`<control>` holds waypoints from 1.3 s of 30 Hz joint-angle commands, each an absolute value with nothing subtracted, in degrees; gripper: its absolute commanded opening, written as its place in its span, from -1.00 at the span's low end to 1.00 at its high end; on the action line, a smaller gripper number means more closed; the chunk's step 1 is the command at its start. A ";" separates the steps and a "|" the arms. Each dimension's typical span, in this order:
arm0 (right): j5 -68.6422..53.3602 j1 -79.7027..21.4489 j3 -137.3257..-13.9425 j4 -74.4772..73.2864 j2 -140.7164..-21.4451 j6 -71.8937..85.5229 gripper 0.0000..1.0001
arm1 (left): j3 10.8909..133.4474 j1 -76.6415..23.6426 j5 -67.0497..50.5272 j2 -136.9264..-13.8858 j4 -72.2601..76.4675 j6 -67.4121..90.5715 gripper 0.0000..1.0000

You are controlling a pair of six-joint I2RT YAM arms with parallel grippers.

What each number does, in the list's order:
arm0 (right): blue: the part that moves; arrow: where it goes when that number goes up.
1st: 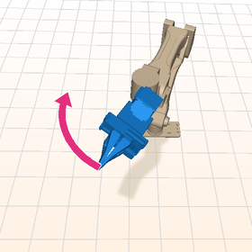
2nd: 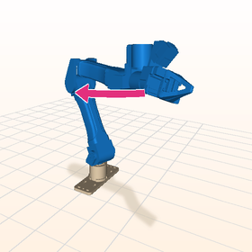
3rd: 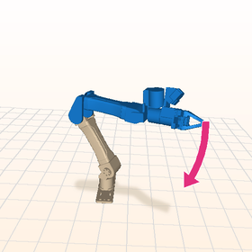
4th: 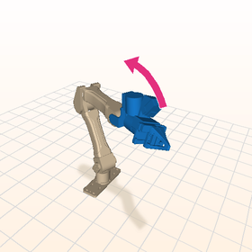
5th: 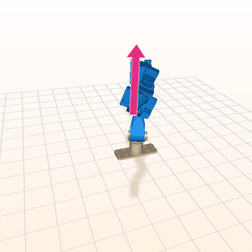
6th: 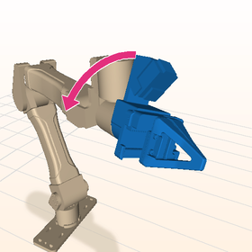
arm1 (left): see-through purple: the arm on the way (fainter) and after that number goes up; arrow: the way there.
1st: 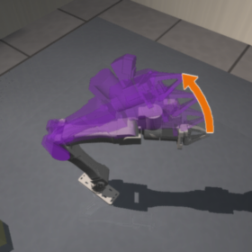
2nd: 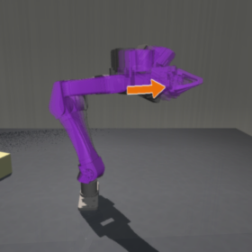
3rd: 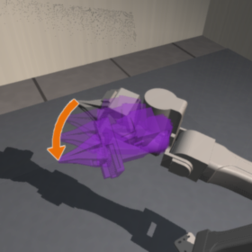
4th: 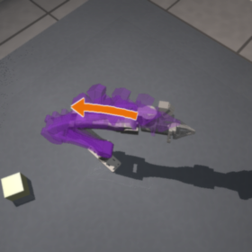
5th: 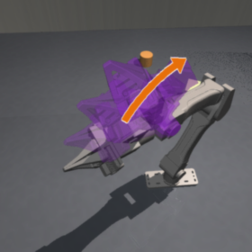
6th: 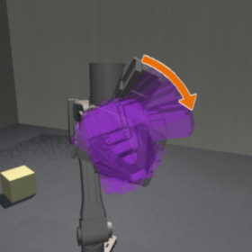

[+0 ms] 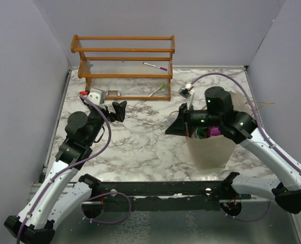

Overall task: Take the snacks out of the paper bag
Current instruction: Adjust the paper bag at the center of the board.

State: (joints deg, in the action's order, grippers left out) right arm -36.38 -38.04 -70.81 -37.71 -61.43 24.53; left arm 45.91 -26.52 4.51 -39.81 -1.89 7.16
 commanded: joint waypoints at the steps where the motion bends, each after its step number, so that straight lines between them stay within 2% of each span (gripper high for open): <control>1: -28.49 -49.16 -76.10 -26.96 -68.45 30.19 -0.96 | 45.25 -26.13 8.54 -38.29 -2.97 9.57 0.99; 8: -27.86 -53.08 -82.76 -23.88 -75.13 30.01 -0.96 | 49.08 -26.18 9.59 -36.02 -14.46 23.79 0.99; 11: -22.31 -53.09 -82.11 -26.79 -73.48 28.36 -0.77 | 52.48 -26.16 7.17 -36.30 -18.90 27.72 0.99; 14: -14.93 -53.08 -80.52 -31.98 -70.02 26.72 -0.28 | 55.94 -26.18 3.80 -37.56 -22.61 30.66 0.99; 18: -8.11 -53.09 -78.22 -39.31 -64.16 25.95 0.55 | 58.06 -26.19 -3.86 -39.70 -22.97 34.29 0.99; 22: -6.21 -53.09 -76.70 -44.40 -57.53 26.08 0.99 | 57.15 -26.17 -12.58 -41.54 -18.54 38.30 0.98; 31: 1.59 -53.09 -79.43 -54.95 -46.47 27.32 0.99 | 56.33 -26.18 -30.59 -47.05 -5.54 45.57 0.99; 37: 7.91 -53.08 -79.53 -56.49 -42.43 27.32 0.99 | 50.01 -26.40 -47.46 -50.37 19.14 55.94 0.99; 39: 8.42 -53.09 -80.29 -56.51 -41.73 27.43 0.99 | 48.18 -26.81 -49.62 -51.71 25.47 59.21 0.99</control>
